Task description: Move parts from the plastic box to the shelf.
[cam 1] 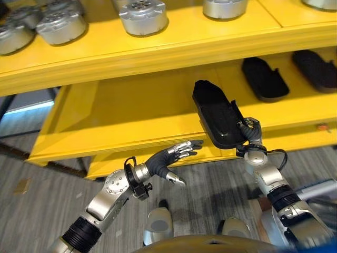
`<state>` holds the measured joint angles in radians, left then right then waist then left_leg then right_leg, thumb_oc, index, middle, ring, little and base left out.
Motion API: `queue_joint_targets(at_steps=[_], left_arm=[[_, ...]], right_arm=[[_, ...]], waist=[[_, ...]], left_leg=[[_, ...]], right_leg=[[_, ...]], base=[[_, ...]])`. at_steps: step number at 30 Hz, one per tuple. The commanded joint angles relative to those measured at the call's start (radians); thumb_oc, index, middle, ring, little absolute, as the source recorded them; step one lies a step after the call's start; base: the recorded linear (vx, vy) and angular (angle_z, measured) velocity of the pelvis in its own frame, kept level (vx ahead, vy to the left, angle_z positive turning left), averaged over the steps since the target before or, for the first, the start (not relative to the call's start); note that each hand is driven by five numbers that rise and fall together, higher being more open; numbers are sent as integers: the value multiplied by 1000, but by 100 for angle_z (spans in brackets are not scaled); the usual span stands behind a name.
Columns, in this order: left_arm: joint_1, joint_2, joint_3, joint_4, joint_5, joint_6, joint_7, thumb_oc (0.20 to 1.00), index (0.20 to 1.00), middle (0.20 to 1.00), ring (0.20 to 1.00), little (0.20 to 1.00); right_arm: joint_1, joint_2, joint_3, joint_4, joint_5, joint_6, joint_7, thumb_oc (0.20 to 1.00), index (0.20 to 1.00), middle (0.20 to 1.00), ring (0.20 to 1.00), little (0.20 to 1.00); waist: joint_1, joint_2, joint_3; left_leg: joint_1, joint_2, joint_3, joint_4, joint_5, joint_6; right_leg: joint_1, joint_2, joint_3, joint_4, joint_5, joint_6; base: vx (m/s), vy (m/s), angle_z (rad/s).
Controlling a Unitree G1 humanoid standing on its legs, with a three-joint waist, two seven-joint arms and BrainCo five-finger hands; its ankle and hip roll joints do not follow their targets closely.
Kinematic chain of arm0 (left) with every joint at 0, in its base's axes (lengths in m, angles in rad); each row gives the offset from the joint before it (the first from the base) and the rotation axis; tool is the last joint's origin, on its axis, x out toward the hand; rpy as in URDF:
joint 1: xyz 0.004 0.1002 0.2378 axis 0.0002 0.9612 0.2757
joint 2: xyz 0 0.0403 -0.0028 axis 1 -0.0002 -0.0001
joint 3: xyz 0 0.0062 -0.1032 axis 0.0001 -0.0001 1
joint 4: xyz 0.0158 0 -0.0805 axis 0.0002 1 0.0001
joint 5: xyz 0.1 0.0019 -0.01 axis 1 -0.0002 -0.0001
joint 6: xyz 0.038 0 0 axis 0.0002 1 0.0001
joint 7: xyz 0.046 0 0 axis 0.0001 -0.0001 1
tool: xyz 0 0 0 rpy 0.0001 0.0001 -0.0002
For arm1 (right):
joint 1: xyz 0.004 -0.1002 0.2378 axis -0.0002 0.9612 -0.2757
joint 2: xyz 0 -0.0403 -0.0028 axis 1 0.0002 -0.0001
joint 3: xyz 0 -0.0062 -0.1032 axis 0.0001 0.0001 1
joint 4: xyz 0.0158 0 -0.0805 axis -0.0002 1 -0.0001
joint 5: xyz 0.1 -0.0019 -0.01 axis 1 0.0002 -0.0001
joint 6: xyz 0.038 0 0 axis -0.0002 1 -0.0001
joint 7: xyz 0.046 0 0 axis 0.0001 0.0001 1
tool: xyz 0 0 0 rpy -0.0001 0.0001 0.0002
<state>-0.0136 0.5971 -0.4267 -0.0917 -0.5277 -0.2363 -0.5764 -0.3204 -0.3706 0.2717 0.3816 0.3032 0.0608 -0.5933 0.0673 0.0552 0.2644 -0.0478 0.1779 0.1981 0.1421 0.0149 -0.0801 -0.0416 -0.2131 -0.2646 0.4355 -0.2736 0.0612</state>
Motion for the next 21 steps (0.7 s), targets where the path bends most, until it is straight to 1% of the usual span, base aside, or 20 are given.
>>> queue_joint_targets(at_steps=[1,2,3,4,5,8,9,10,15,17,21], left_arm=[[76,-2,10,-97,-24,-54,16,1000,1000,1000,1000,1000],[76,-2,10,-97,-24,-54,16,1000,1000,1000,1000,1000],[76,-2,10,-97,-24,-54,16,1000,1000,1000,1000,1000],[43,15,-41,-88,-45,-69,57,1000,1000,1000,1000,1000],[32,17,-46,-87,-39,-75,69,1000,1000,1000,1000,1000],[15,33,-46,-102,-47,-80,87,1000,1000,1000,1000,1000],[7,36,-46,-106,-45,-78,97,1000,1000,1000,1000,1000],[-14,42,-50,-115,-53,-73,103,1000,1000,1000,1000,1000],[-60,55,-55,-130,-59,-52,112,1000,1000,1000,1000,1000],[-88,65,-61,-141,-69,-43,117,1000,1000,1000,1000,1000],[-121,76,-67,-142,-91,-60,128,1000,1000,1000,1000,1000]], right_arm=[[-76,32,1,-47,5,-83,24,200,200,200,200,200],[-76,32,1,-47,5,-83,24,200,200,200,200,200],[-76,32,1,-47,5,-83,24,200,200,200,200,200],[-166,29,-53,46,-18,-63,4,200,200,200,200,200],[-186,25,-68,51,-27,-62,-5,200,200,200,200,200],[-231,6,-93,54,-59,-57,-15,200,200,200,200,200],[-249,-2,-102,54,-66,-49,-12,200,200,200,200,200],[-297,-19,-112,66,-69,-39,-14,200,200,200,200,200],[-394,-69,-128,121,-77,-51,-12,200,200,200,200,200],[-467,-98,-127,175,-85,-59,-16,200,200,200,200,200],[-567,-132,-90,247,-80,-62,-27,200,200,200,200,200]], waist=[[56,20,-15],[56,20,-15],[56,20,-15],[68,42,14],[74,44,29],[89,43,59],[94,41,69],[109,39,88],[140,41,123],[159,43,140],[175,42,155]], left_leg=[[98,41,-9,-31,13,13],[98,41,-9,-31,13,13],[98,41,-9,-31,13,13],[112,3,-23,-50,-9,24],[110,1,-23,-50,-9,28],[93,1,-17,-37,-12,33],[85,2,-17,-30,-11,33],[62,4,-22,-18,-9,31],[13,13,-31,-8,10,18],[-18,17,-42,-1,22,12],[-47,27,-33,2,33,2]], right_leg=[[-3,29,-2,-61,116,-8],[-3,29,-2,-61,116,-8],[-3,29,-2,-61,116,-8],[7,-30,-2,-92,168,43],[10,-38,-4,-102,181,51],[10,-58,-15,-110,197,67],[12,-61,-19,-114,201,70],[13,-65,-27,-121,204,73],[-1,-64,-48,-116,198,73],[-15,-58,-55,-107,191,69],[-36,-59,-67,-115,191,66]], base=[[0,0,20],[0,0,24],[-249,450,26],[-322,491,28],[-386,508,31],[-156,32,56],[-205,-23,-25],[-194,-47,-46],[-115,-46,10],[-102,-51,9],[-111,71,7]])
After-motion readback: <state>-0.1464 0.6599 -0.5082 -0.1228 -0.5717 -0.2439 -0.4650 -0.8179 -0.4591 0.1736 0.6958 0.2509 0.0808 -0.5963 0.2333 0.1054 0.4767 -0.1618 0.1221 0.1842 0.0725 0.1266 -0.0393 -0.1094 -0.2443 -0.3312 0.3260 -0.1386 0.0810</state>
